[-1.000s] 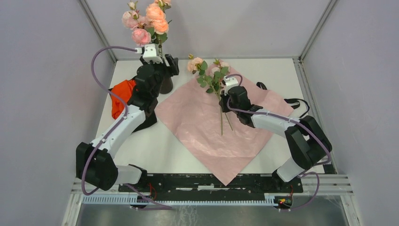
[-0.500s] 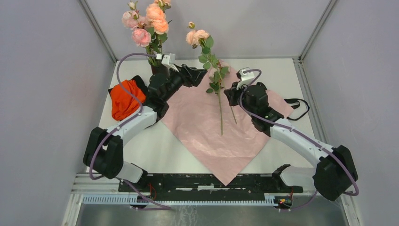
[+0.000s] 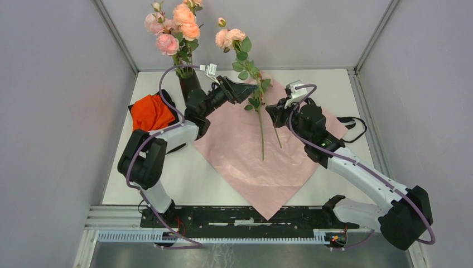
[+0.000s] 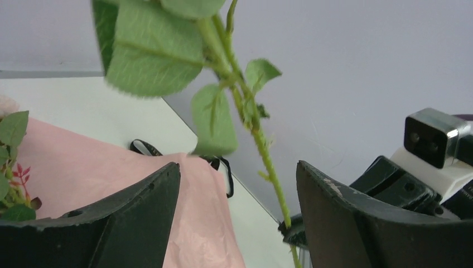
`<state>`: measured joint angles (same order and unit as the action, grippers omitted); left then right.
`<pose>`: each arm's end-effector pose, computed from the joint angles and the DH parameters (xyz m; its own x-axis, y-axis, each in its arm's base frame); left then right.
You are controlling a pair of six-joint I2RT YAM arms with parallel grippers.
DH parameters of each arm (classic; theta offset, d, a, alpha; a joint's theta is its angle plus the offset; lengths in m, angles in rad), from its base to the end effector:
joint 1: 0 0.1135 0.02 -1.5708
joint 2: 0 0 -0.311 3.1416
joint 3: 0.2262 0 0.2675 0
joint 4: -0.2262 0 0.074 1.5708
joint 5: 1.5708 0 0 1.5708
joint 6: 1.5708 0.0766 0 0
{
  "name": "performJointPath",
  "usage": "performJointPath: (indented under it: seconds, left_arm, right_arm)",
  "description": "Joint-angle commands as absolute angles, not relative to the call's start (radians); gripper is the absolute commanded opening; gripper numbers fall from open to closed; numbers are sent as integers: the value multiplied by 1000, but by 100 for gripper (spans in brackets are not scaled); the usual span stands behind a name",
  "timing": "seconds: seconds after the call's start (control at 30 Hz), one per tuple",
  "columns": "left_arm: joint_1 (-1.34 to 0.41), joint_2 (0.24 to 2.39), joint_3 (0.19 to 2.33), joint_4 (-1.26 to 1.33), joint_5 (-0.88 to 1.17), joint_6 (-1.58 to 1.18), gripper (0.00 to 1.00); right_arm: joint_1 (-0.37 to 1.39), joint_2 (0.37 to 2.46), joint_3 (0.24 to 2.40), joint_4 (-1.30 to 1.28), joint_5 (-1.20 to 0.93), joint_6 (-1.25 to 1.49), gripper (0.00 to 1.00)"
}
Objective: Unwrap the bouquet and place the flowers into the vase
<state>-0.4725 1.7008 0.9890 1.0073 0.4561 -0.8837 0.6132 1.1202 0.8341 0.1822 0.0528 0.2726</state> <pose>0.3706 -0.2273 0.3386 -0.4415 -0.5538 -0.7060 0.6976 0.2830 -0.6582 0.2487 0.1701 0.3618 -0.2249 0.1705 -0.9594 -0.4893 0.8317 0.2625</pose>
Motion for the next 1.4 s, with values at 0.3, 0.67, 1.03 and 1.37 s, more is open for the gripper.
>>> performJointPath:
  seconds: [0.3, 0.67, 1.03, 1.37]
  left_arm:
    - [-487, 1766, 1130, 1079, 480, -929, 63]
    - [-487, 1778, 1141, 1072, 499, -925, 2]
    - [-485, 1576, 1247, 546, 340, -466, 2]
    - [-448, 1396, 1337, 333, -80, -34, 2]
  right_arm:
    - [641, 1099, 825, 203, 35, 281, 0]
    - [649, 1104, 825, 209, 33, 280, 0]
    - [649, 1056, 791, 225, 159, 237, 67]
    - [647, 1099, 772, 248, 148, 238, 66]
